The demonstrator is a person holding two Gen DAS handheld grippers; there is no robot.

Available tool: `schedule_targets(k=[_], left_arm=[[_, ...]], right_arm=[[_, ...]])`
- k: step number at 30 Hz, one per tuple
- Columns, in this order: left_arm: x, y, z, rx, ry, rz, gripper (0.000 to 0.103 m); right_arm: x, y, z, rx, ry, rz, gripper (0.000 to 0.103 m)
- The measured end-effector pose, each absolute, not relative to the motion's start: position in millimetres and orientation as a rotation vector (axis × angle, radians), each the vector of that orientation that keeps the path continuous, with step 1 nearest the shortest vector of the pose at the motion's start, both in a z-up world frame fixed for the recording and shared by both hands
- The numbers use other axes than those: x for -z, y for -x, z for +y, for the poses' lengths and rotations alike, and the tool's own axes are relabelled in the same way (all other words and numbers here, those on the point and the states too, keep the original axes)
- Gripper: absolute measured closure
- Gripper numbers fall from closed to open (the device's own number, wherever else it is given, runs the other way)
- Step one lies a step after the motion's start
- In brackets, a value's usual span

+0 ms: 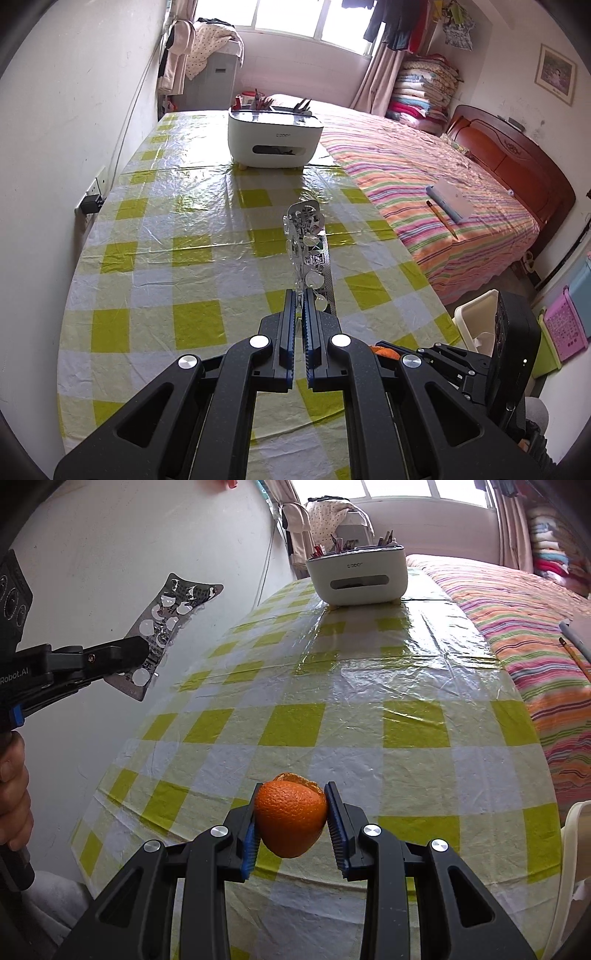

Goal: Collect trash
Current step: 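Grasp the orange peel with right tool while left holds the blister pack, then carry the blister pack and orange peel over to the white bin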

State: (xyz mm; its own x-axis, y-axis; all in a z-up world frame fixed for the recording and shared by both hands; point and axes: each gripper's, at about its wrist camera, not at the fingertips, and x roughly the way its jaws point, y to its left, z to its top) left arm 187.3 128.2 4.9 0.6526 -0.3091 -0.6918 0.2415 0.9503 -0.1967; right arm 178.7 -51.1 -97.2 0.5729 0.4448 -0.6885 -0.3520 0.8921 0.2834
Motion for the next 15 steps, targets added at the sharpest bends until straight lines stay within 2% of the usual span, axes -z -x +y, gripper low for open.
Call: schedule_targets(k=[15], left_arm=[[-19,-173,35,0.421,-0.007,0.755,0.099]], right_arm=[[78,-155,-128,-0.372,-0.204,0.749,0.072]])
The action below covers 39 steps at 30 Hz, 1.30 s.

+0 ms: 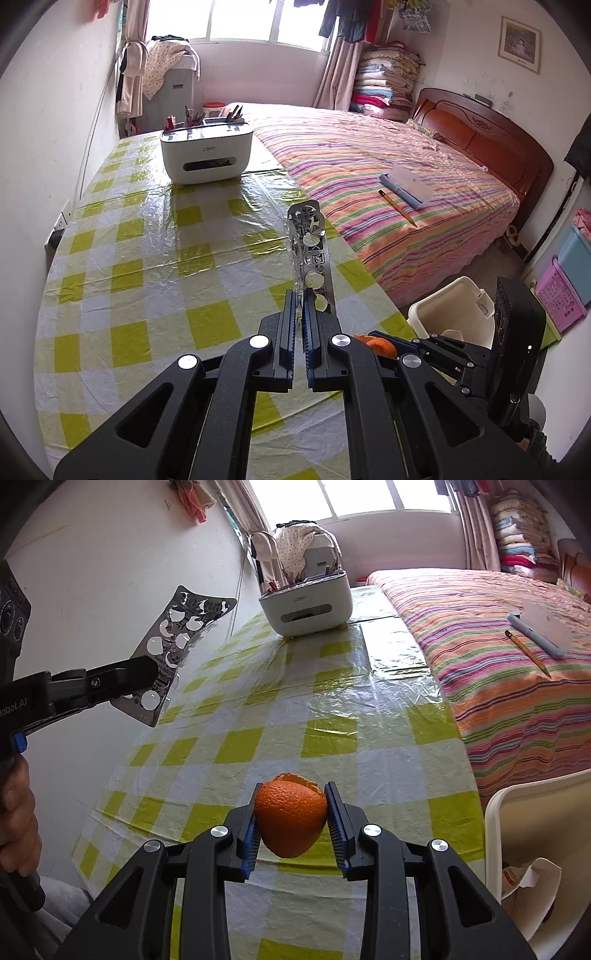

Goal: Collect trash
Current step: 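Carry the blister pack and orange peel over to the white bin, then open both tools to drop the peel and blister pack into the bin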

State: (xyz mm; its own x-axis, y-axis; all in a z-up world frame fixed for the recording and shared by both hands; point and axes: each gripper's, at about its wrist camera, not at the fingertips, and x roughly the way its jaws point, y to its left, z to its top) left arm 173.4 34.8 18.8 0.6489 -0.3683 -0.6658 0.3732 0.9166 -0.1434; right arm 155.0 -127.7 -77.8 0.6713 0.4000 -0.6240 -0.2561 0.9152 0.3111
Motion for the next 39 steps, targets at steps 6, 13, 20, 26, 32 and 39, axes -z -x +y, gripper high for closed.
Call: schedule_targets(k=[6,13,20,26,32,39], left_arm=[[-24,-159,-10,0.460,-0.060,0.727,0.099],[-21,-138,-62,0.537,-0.138,0.708,0.099],[-16,-120,-101,0.600,-0.185,0.705,0.099],[-13,-114,-122,0.641,-0.179,0.708,0.099],[-6,-111,-142,0.673,-0.177,0.724,0.099],[9,-106,-165,0.707,-0.195,0.758,0.099]], right_arm=[[67,-143,-171,-0.322,-0.270,0.701,0.072],[58,-128,-219,-0.258,-0.332,0.651,0.072],[45,-107,-260,-0.187,-0.342,0.606,0.072],[41,-97,-288,-0.100,-0.304,0.604,0.071],[47,-94,-314,-0.026,-0.323,0.621,0.070],[52,-83,-343,-0.014,-0.449,0.595,0.037]])
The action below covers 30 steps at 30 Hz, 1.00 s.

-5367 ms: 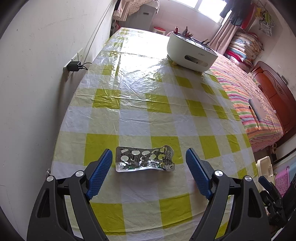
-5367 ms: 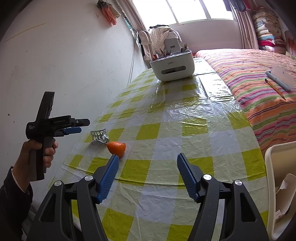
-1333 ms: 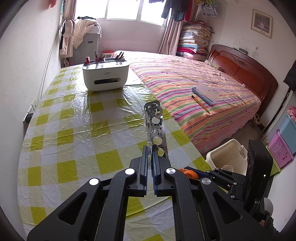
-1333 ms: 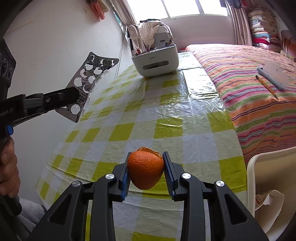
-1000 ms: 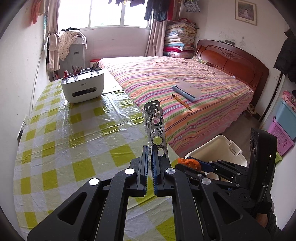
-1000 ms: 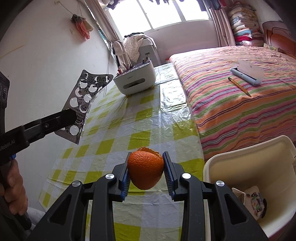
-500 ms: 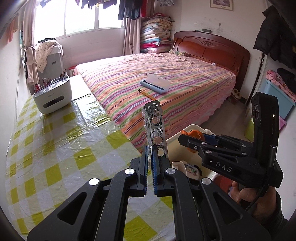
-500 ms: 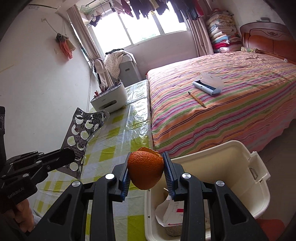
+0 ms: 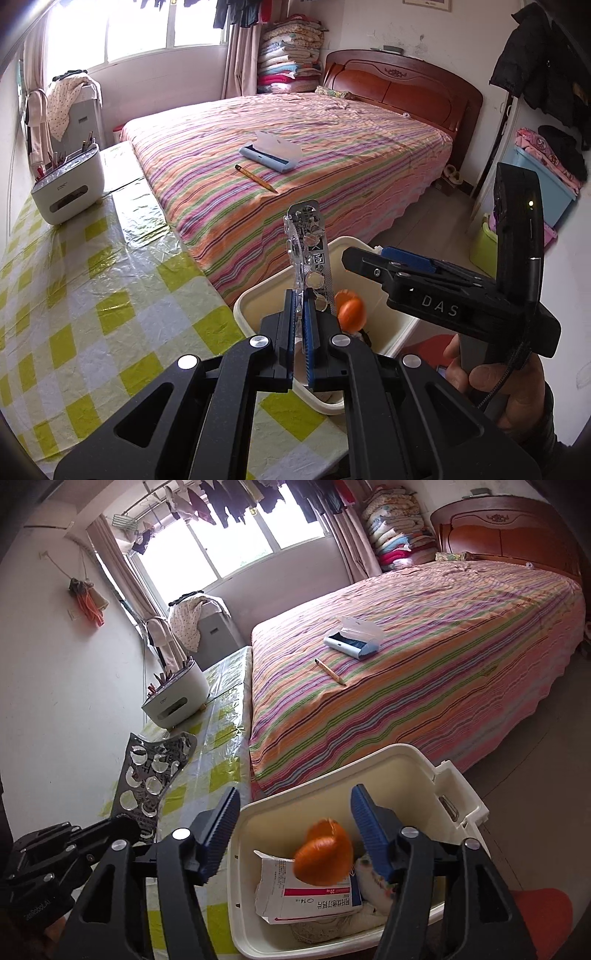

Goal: Collect trash

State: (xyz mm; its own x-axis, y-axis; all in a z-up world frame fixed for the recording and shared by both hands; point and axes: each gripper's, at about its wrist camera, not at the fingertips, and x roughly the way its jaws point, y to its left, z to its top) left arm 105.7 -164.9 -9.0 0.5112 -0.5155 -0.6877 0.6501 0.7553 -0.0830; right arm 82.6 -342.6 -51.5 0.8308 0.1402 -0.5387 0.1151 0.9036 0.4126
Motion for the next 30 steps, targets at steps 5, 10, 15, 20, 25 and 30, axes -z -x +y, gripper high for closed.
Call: schedule_targets(k=[5,10,15,20,25,30], left_arm=[[22,-104,-180,0.727,-0.206,0.792,0.099],[32,-104,-200,0.748,-0.204,0.826,0.099],[42,-107,-225,0.764,-0.221,0.856,0.098],[44,-108,-242,0.741,-0.241,0.846,0.044],[36,-97,-233,0.684,-0.267,0.758,0.023],[23,-74,-197,0.540,-0.300,0.684,0.023]], right_arm=[[47,-70,-355,0.017,-0.503,0.520,0.036],[44,-58,-373,0.068,-0.578,0.445,0.036],[42,-44,-388,0.103,-0.616,0.399,0.036],[46,-31,-395,0.119,-0.625,0.391,0.036],[51,-16,-395,0.140,-0.617,0.376,0.036],[52,3,-373,0.169,-0.514,0.332,0.036]])
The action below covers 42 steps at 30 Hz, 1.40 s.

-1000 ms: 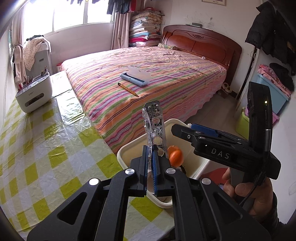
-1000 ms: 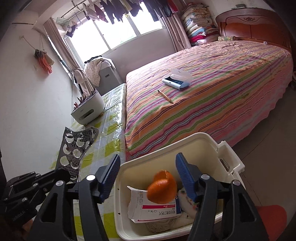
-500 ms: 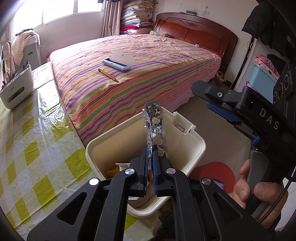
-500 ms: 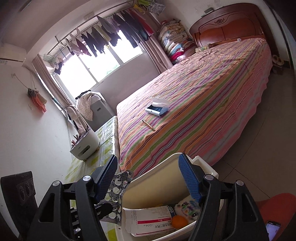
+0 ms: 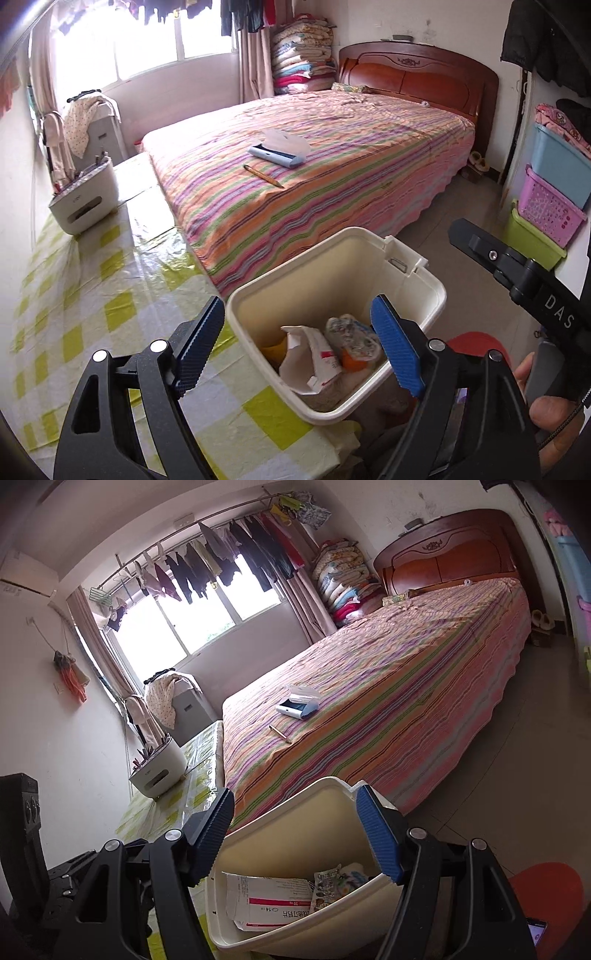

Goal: Collect trash

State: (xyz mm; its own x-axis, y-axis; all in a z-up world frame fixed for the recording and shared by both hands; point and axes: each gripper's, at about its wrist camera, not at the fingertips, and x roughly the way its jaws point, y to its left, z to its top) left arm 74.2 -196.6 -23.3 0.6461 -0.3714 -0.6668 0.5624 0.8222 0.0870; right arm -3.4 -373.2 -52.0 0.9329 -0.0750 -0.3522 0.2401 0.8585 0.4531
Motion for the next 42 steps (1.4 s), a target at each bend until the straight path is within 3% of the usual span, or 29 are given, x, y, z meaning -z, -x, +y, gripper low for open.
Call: schedule_targets(k=[10,23,42], left_arm=[[19,-34,-120,0.305,-0.265,0.508,0.018],[6,-43,-80,0.219,-0.149,0.485,0.018],[16,-45,-80,0.219,-0.141,0.525,0.018]], right_arm=[[60,20,-310,0.214,-0.240,0.302,0.025],[61,-8,-278,0.175,-0.168,0.364,0.025],[65,-13,-272,0.189,-0.142,0.392,0.024]])
